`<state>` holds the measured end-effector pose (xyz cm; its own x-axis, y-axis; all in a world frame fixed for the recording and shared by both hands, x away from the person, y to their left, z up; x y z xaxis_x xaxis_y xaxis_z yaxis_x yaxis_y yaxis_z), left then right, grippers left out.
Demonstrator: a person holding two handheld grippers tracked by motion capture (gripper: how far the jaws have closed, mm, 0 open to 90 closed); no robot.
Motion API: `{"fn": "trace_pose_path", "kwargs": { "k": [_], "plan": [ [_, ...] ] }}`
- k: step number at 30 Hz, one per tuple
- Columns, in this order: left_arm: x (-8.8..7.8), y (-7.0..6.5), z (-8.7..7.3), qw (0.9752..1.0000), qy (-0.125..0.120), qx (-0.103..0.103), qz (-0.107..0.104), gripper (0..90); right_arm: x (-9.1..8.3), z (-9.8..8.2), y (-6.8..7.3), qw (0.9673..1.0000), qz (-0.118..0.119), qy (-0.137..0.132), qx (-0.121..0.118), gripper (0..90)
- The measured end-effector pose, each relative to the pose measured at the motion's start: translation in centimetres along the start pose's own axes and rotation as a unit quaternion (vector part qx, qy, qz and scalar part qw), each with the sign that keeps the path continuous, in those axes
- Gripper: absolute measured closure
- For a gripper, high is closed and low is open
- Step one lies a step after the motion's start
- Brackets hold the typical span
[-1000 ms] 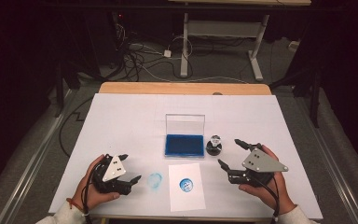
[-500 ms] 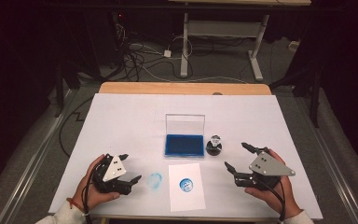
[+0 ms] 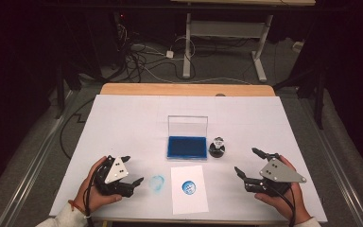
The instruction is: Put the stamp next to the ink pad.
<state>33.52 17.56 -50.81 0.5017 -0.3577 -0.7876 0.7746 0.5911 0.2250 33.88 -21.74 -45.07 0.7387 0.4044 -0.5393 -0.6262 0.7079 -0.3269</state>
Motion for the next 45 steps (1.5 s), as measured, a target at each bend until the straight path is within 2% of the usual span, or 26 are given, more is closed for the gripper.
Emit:
{"fn": "trace_pose_path", "kwargs": {
  "k": [12, 16, 23, 32, 34, 45],
  "plan": [
    [-0.1, 0.1, 0.1, 1.0, -0.004, -0.003, 0.0, 16.0, 0.2, -2.7, -1.4, 0.9993, -0.015, 0.019, 0.028, 20.8],
    [-0.1, 0.1, 0.2, 1.0, -0.006, -0.004, -0.001, 16.0, 0.2, -3.7, -1.7, 0.999, -0.021, 0.025, 0.03, 20.8],
    [0.0, 0.0, 0.2, 1.0, -0.003, -0.004, 0.0, 16.1, 0.5, -5.3, -2.0, 0.9981, -0.022, 0.032, 0.048, 21.1],
    [-0.2, -0.1, 0.2, 1.0, -0.006, 0.003, 0.006, 16.0, 0.6, -5.3, -1.7, 0.9982, -0.017, 0.029, 0.049, 21.1],
    [-0.2, -0.3, 0.2, 1.0, -0.005, 0.001, 0.0, 16.0, 0.6, -5.3, -1.5, 0.9983, -0.016, 0.032, 0.046, 21.1],
    [0.1, -0.4, 0.4, 1.0, -0.004, 0.005, -0.001, 16.0, 0.4, -5.1, -1.3, 0.9985, -0.016, 0.027, 0.045, 21.1]
  ]
}}
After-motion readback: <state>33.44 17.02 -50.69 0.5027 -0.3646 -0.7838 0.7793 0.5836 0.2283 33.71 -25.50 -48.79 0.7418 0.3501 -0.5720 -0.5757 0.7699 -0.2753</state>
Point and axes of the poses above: each handheld gripper's, and its own axes: x roughly forward along the jaws, z roughly out of its top, y roughly to its left, the point moved 7 cm from there along x, roughly forward along the jaws, and after that the axes turned 12 degrees about y, right-handed, at the moved point
